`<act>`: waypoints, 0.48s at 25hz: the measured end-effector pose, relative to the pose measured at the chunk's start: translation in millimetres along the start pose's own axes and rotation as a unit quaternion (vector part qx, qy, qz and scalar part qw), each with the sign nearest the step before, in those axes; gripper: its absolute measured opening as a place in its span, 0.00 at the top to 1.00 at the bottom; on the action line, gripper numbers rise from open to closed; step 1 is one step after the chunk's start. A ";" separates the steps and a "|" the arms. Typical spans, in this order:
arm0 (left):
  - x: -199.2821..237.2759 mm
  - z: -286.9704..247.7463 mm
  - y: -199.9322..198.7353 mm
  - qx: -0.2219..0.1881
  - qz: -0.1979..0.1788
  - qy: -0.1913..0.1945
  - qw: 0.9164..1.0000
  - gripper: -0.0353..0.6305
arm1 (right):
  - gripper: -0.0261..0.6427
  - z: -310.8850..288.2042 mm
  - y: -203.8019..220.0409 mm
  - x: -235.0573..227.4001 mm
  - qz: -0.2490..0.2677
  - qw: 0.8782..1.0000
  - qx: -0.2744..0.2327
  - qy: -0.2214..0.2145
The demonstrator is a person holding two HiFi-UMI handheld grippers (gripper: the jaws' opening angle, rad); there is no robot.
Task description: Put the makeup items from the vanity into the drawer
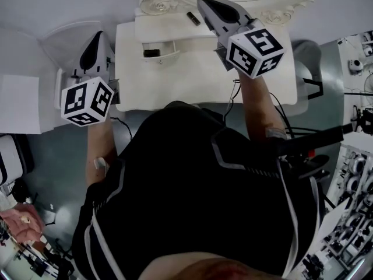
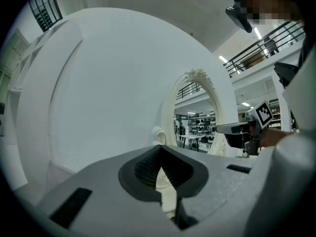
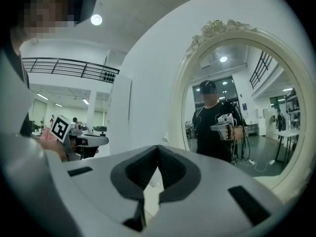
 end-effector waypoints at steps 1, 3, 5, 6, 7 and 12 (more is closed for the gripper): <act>1.1 -0.1 -1.5 -0.002 0.000 -0.001 1.000 0.94 | 0.96 0.3 -0.5 0.0 0.007 1.000 0.000 0.004; 3.8 0.7 -3.0 -0.004 0.002 -0.005 1.000 0.94 | 0.96 0.4 -0.7 -0.7 0.012 1.000 0.003 0.012; 5.9 2.0 -2.5 -0.004 0.003 -0.009 1.000 0.94 | 0.96 -0.4 -0.3 -1.5 0.009 1.000 0.006 0.015; 6.2 2.5 -2.4 -0.006 0.000 -0.011 1.000 0.94 | 0.96 -0.9 -0.4 -2.1 0.007 1.000 0.006 0.015; 6.0 3.3 -2.4 -0.008 -0.006 -0.015 1.000 0.94 | 0.96 -1.1 -0.1 -2.6 0.007 1.000 0.007 0.015; 2.2 5.4 -2.9 -0.014 -0.023 -0.023 0.999 0.94 | 0.96 -0.8 3.0 -4.0 0.009 1.000 0.012 0.014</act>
Point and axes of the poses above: the fingertips, and each gripper's own axes: z backward along the fingers, x to its left, y out of its underside, the point moved 2 cm from there along z, backward along the fingers, and after that the axes turned 2 degrees about -x, right-handed, at the moved point
